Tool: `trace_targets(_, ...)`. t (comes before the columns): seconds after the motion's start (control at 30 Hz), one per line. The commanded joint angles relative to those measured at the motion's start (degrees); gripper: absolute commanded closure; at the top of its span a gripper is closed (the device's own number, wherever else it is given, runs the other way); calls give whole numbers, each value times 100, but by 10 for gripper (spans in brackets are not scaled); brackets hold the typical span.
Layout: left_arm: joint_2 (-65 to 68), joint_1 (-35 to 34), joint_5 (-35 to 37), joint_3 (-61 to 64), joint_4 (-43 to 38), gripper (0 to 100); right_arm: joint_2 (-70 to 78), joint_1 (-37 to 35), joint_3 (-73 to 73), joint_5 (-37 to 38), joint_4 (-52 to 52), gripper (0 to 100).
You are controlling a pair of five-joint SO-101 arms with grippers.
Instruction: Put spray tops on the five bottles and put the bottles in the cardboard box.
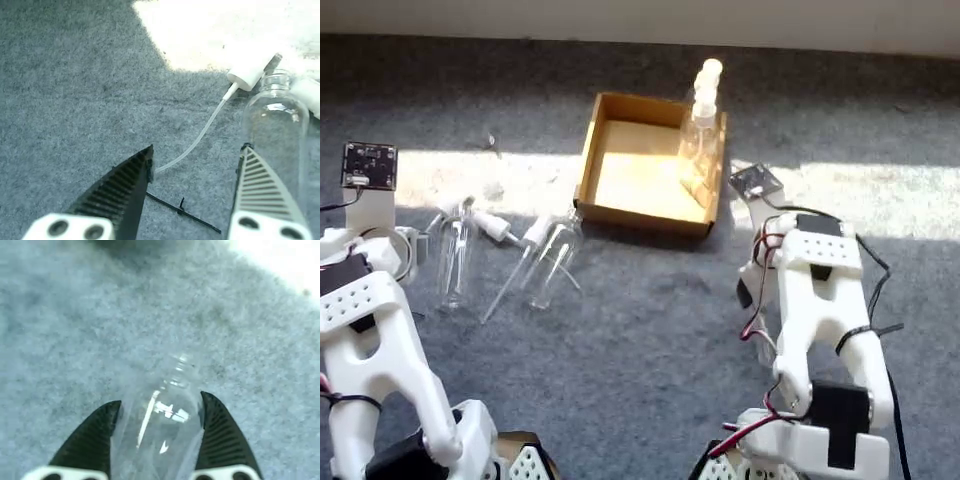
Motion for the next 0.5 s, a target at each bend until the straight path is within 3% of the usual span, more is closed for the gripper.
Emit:
trace_targets(0.0,-48,198,0,-66,229,744,470,189,-13,53,-198,986)
trace_targets(0.17,-48,215,-9,-66,237,744,497,409,-13,-378,-251,899)
trace_targets(0.47,-48,242,-9,-75,246,744,110,426,-13,-659,154,861)
